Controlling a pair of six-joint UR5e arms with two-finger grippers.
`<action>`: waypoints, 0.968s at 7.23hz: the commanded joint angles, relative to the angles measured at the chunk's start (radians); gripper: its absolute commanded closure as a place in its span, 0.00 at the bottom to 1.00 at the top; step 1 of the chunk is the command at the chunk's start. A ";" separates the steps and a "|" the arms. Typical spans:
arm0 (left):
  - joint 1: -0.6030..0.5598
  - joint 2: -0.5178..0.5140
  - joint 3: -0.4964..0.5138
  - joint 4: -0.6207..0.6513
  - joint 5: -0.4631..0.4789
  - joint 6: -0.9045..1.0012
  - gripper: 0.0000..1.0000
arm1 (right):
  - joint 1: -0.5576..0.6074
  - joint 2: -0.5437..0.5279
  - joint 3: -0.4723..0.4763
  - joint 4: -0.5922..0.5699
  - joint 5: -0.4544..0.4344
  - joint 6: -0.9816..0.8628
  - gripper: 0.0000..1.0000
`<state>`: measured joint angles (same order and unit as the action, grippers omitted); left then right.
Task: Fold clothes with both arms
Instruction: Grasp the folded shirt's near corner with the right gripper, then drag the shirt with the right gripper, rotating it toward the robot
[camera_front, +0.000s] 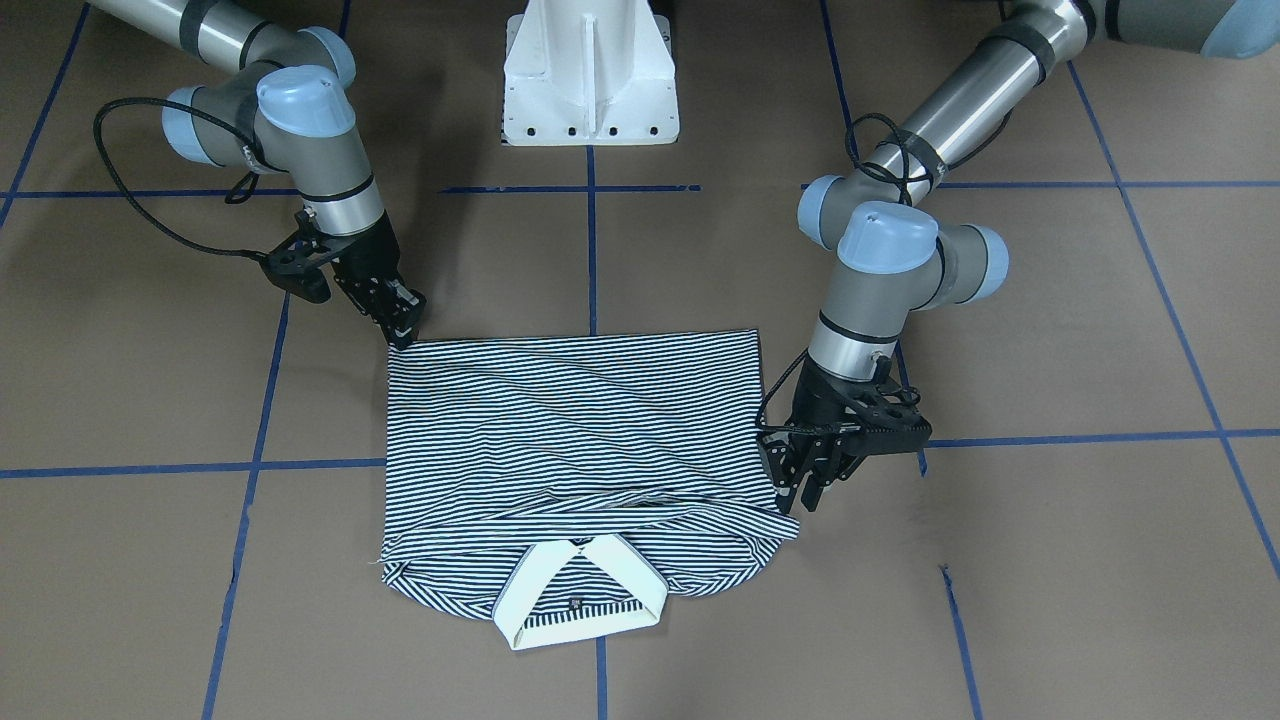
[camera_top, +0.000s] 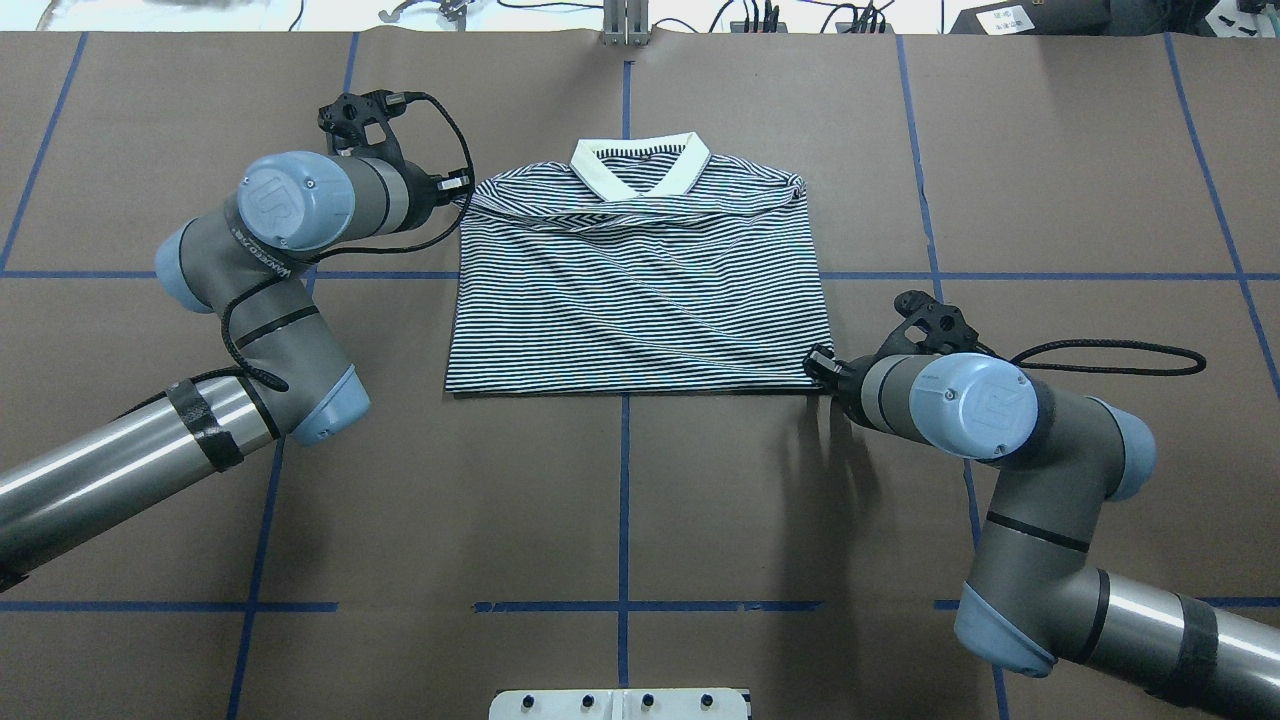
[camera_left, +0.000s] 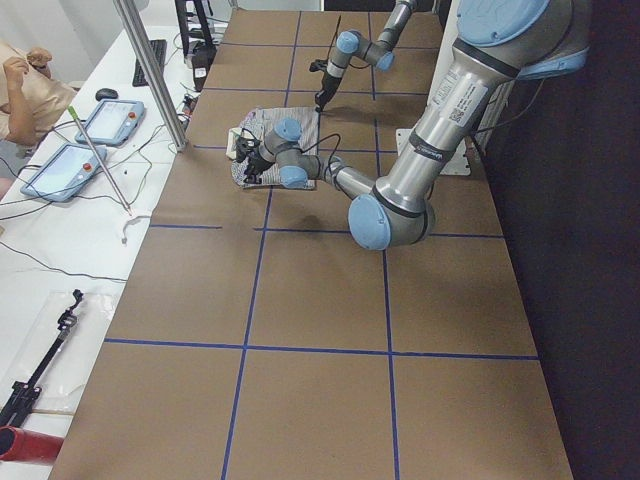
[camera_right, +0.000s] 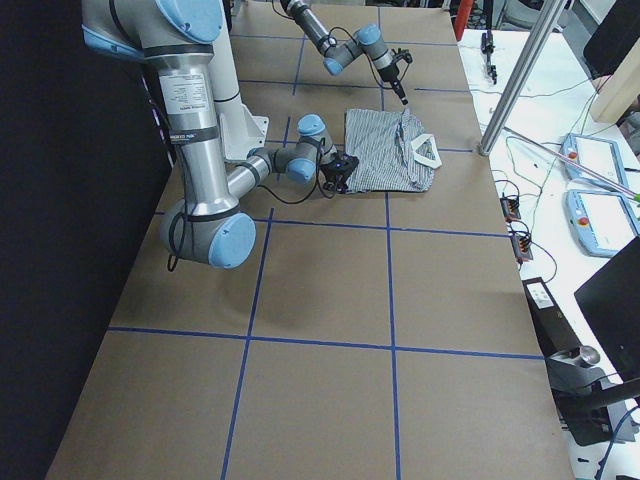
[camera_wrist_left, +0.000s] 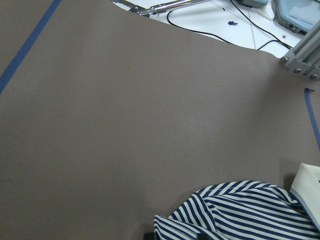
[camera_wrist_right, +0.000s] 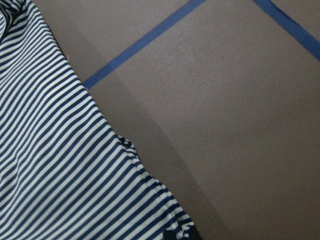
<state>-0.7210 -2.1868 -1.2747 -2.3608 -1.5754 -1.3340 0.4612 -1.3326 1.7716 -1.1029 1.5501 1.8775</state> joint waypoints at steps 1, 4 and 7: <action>0.000 -0.001 0.000 0.000 0.000 -0.004 0.60 | -0.015 -0.060 0.076 0.000 0.004 0.000 1.00; 0.003 -0.005 -0.006 0.001 0.002 -0.005 0.60 | -0.235 -0.258 0.346 0.000 -0.001 0.140 1.00; 0.015 -0.002 -0.046 0.001 -0.003 -0.002 0.60 | -0.653 -0.395 0.556 -0.003 -0.004 0.276 0.72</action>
<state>-0.7084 -2.1894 -1.3049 -2.3600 -1.5766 -1.3378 -0.0218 -1.6960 2.2827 -1.1056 1.5493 2.1264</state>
